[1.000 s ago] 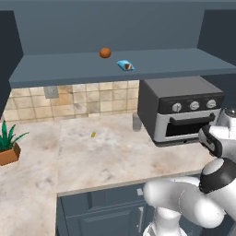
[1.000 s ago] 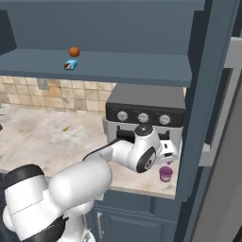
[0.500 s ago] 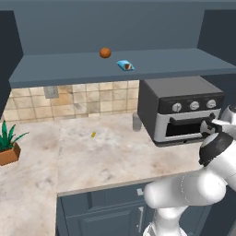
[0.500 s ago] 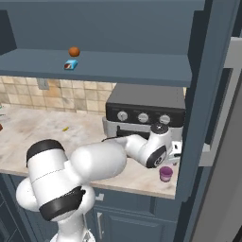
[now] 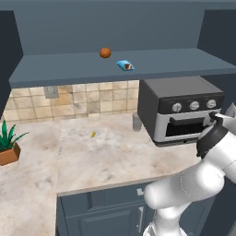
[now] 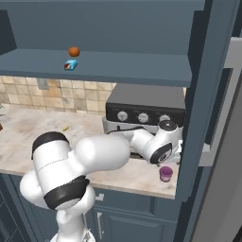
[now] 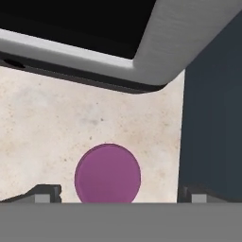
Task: Pick the bar and jam from the counter and place them in the cabinets closest to them.
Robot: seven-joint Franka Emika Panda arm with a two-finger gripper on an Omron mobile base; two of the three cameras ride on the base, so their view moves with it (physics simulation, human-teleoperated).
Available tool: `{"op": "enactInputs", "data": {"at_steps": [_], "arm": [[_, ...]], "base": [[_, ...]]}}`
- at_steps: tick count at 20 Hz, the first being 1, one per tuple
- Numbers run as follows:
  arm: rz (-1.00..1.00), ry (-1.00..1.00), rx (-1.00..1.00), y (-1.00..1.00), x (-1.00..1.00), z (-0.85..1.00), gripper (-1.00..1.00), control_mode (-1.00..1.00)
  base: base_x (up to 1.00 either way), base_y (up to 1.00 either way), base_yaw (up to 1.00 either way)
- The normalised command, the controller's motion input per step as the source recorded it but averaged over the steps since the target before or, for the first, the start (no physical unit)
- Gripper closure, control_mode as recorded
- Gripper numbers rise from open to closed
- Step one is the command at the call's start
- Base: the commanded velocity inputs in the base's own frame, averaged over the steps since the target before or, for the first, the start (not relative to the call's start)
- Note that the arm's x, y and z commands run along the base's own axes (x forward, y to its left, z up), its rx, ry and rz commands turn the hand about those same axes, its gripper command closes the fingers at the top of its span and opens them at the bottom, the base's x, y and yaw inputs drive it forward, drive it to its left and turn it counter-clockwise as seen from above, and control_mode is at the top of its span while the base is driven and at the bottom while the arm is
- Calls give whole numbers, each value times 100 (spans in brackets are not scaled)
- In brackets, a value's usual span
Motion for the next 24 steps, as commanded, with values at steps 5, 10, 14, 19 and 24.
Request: {"op": "enactInputs", "data": {"at_steps": [5, 10, 14, 19, 24], "arm": [[0, 3, 0, 0, 0, -31, -100, -100], [0, 3, 2, -1, 0, -41, -100, -100], [0, 5, 6, -5, 0, -46, -100, -100], [0, 3, 5, -2, 0, -37, -100, -100], [0, 0, 1, 0, 0, -15, -100, -100]], "base": [[0, 0, 0], [0, 0, 0], [0, 0, 0], [0, 0, 0], [0, 0, 0]]}}
